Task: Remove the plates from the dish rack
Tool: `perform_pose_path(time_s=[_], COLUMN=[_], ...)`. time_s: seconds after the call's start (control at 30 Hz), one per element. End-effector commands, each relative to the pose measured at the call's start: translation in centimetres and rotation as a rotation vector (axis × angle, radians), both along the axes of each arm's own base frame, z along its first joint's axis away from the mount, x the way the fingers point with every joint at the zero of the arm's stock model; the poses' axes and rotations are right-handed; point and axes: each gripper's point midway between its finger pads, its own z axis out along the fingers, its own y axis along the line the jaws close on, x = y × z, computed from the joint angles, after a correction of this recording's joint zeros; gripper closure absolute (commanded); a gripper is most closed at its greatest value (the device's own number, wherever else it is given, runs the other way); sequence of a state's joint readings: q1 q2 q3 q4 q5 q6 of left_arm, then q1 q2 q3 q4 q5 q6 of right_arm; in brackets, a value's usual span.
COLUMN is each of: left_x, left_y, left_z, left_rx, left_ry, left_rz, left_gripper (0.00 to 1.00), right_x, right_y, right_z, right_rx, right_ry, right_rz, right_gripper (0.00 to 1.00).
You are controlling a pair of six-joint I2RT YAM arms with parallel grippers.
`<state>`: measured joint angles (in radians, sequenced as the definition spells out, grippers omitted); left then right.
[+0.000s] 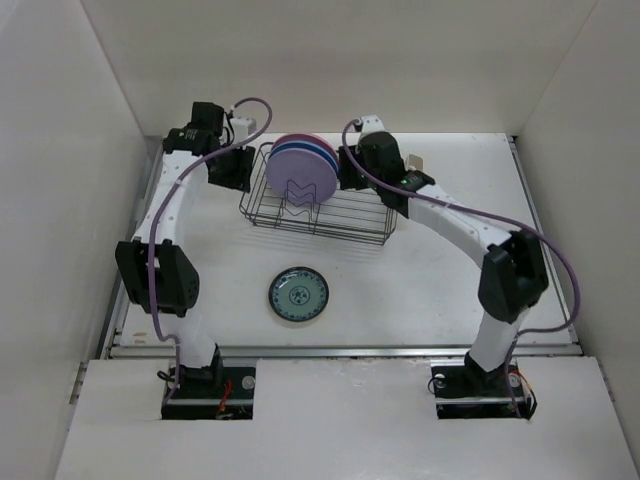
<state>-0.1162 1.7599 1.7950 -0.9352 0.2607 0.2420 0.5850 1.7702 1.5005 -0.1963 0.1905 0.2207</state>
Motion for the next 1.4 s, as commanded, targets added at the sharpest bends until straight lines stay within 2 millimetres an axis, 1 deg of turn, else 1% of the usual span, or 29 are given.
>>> perform_pose_path(time_s=[0.0,0.03,0.07,0.1,0.13,0.17,0.2,0.3,0.33,0.37,0.4,0.43,0.47,0.5,0.57,0.6,0.63,0.67,0.7,0.73,0.77,0.83,0.9,1.0,1.1,1.13,1.17,1.2,1.37], left_x=[4.0,4.9,5.7,6.5,6.8,7.6,7.8,8.4,8.5,8.5,7.9,7.9,7.6,7.3,6.9,6.8,6.3,6.0,6.0,5.7,5.7,5.7,5.7,5.4,5.4,5.4,5.4,5.4,5.2], left_y=[1.6,2.0,2.1,2.4,2.7,2.6,3.0,3.1,3.1,3.1,2.9,2.8,2.6,2.5,2.1,1.7,1.7,1.5,1.5,1.5,1.5,1.5,1.5,1.5,1.5,1.5,1.5,1.5,1.5], left_z=[-1.8,-2.3,-3.5,-4.0,-4.7,-4.8,-6.6,-7.9,-8.9,-8.9,-9.9,-9.9,-10.3,-10.7,-11.1,-11.1,-11.8,-11.6,-11.6,-12.0,-11.9,-11.9,-11.5,-11.8,-11.8,-11.8,-11.8,-11.8,-11.8], left_rx=[0.064,0.087,0.099,0.114,0.130,0.127,0.136,0.143,0.148,0.148,0.143,0.135,0.130,0.125,0.100,0.079,0.083,0.070,0.070,0.068,0.067,0.067,0.065,0.067,0.067,0.067,0.067,0.067,0.069], left_ry=[-0.021,-0.030,-0.007,-0.011,-0.001,-0.011,0.028,0.048,0.069,0.069,0.103,0.105,0.120,0.135,0.155,0.161,0.183,0.184,0.184,0.200,0.193,0.193,0.184,0.193,0.193,0.193,0.193,0.193,0.202], left_rz=[0.144,0.160,0.179,0.189,0.212,0.213,0.219,0.232,0.230,0.230,0.232,0.227,0.222,0.217,0.218,0.217,0.216,0.209,0.209,0.218,0.219,0.219,0.219,0.219,0.219,0.219,0.219,0.219,0.218], left_gripper=[0.59,0.59,0.59,0.59,0.59,0.59,0.59,0.59,0.61,0.64,0.68,0.75,0.92,0.99,1.00,1.00,1.00,1.00,1.00,1.00,1.00,1.00,1.00,1.00,1.00,1.00,1.00,1.00,1.00], right_x=[3.0,3.5,4.4,5.3,5.7,6.1,6.7,7.4,7.5,7.4,7.4,7.2,7.2,7.3,7.0,7.0,6.8,6.6,6.5,6.3,6.2,5.6,5.0,4.8,4.5,4.5,4.3,4.5,5.1], right_y=[3.1,3.7,4.3,4.9,5.1,5.6,6.1,6.7,7.0,7.0,7.0,6.6,6.4,6.3,5.6,5.4,5.1,4.8,4.5,4.4,4.0,3.6,3.5,3.6,3.9,4.0,4.1,4.3,5.0], right_z=[2.3,2.1,3.2,1.5,1.1,1.1,0.6,0.4,0.3,0.0,0.0,-0.3,0.0,-0.3,0.5,-0.1,0.7,0.9,0.2,0.9,0.2,0.6,-0.1,-0.5,-1.0,-0.1,-0.6,-0.1,-0.7], right_rx=[0.012,0.016,0.032,0.019,0.013,0.021,0.018,0.019,0.023,0.018,0.018,0.009,0.003,-0.001,-0.010,-0.028,-0.027,-0.036,-0.049,-0.046,-0.059,-0.061,-0.067,-0.060,-0.048,-0.036,-0.036,-0.016,-0.011], right_ry=[-0.095,-0.094,-0.120,-0.100,-0.090,-0.093,-0.088,-0.083,-0.081,-0.072,-0.072,-0.065,-0.079,-0.080,-0.094,-0.089,-0.097,-0.101,-0.090,-0.095,-0.085,-0.082,-0.065,-0.052,-0.036,-0.054,-0.042,-0.059,-0.057], right_rz=[0.072,0.080,0.080,0.080,0.080,0.091,0.091,0.100,0.111,0.111,0.111,0.102,0.097,0.089,0.075,0.071,0.062,0.066,0.056,0.056,0.044,0.044,0.053,0.061,0.079,0.079,0.093,0.088,0.099], right_gripper=[0.37,0.37,0.37,0.37,0.38,0.38,0.39,0.44,0.48,0.49,0.51,0.53,0.55,0.59,0.61,0.59,0.54,0.47,0.45,0.45,0.45,0.45,0.45,0.51,0.52,0.57,0.59,0.60,0.63])
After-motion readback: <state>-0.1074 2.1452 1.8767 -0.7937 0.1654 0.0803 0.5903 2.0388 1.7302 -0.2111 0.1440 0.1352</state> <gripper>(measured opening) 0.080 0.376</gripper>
